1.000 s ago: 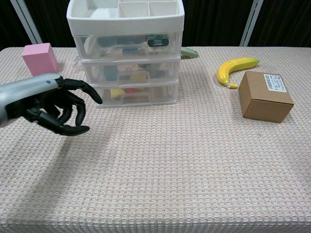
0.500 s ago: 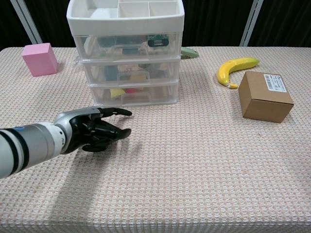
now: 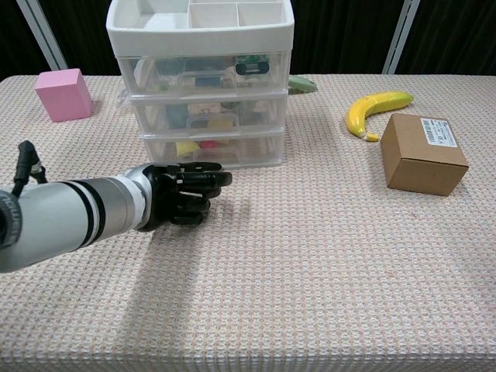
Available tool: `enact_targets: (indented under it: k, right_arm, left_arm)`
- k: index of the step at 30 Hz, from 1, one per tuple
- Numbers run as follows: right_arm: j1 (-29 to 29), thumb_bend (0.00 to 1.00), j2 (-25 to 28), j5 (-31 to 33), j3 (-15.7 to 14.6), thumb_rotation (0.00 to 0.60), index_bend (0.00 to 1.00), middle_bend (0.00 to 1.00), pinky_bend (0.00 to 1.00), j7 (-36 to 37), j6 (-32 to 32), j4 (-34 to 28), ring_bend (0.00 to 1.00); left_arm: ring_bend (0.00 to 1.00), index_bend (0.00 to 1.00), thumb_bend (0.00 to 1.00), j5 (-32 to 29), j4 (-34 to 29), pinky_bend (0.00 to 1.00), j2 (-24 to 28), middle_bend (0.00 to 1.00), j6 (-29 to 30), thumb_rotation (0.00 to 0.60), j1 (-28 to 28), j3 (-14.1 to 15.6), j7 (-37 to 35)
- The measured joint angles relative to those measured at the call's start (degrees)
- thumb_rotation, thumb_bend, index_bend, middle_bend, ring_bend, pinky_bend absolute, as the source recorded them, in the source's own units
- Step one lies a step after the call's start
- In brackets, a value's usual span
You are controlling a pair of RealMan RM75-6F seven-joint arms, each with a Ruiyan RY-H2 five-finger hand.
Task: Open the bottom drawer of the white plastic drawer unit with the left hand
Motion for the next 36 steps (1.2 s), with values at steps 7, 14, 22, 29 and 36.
enact_targets:
  k: [7, 14, 22, 29, 36]
  right_arm:
    - [0.0, 0.05, -0.2, 0.3, 0.1, 0.6, 0.0, 0.01, 0.02, 0.2, -0.2, 0.3, 0.0]
    - [0.2, 0.05, -0.5, 0.4, 0.2, 0.6, 0.0, 0.01, 0.02, 0.3, -0.5, 0.8, 0.0]
    - [0.2, 0.05, -0.7, 1.0, 0.3, 0.6, 0.0, 0.01, 0.02, 0.6, -0.9, 1.2, 0.0]
    - [0.4, 0.05, -0.9, 1.4, 0.3, 0.6, 0.0, 0.01, 0.02, 0.5, -1.5, 1.5, 0.0]
    - [0.4, 0.05, -1.3, 1.7, 0.2, 0.6, 0.0, 0.01, 0.02, 0.6, -1.9, 1.9, 0.0]
  left_arm:
    - [0.92, 0.09, 0.42, -1.7, 1.3, 1.0, -1.4, 0.83, -2.0, 0.6, 0.4, -3.1, -4.8]
    - [0.91, 0.17, 0.42, -4.8, 2.8, 1.0, -2.2, 0.83, -5.0, 0.6, 0.3, -5.5, -8.0]
    - [0.91, 0.25, 0.44, -6.9, 4.5, 1.0, -2.5, 0.83, -8.8, 0.6, 0.0, -7.2, -11.3]
    - [0.91, 0.28, 0.44, -7.2, 5.2, 1.0, -2.5, 0.83, -11.3, 0.6, 0.0, -7.9, -13.6]
    - [0.91, 0.31, 0.46, -8.9, 7.1, 1.0, -2.4, 0.83, -13.0, 0.6, -0.4, -8.2, -15.6]
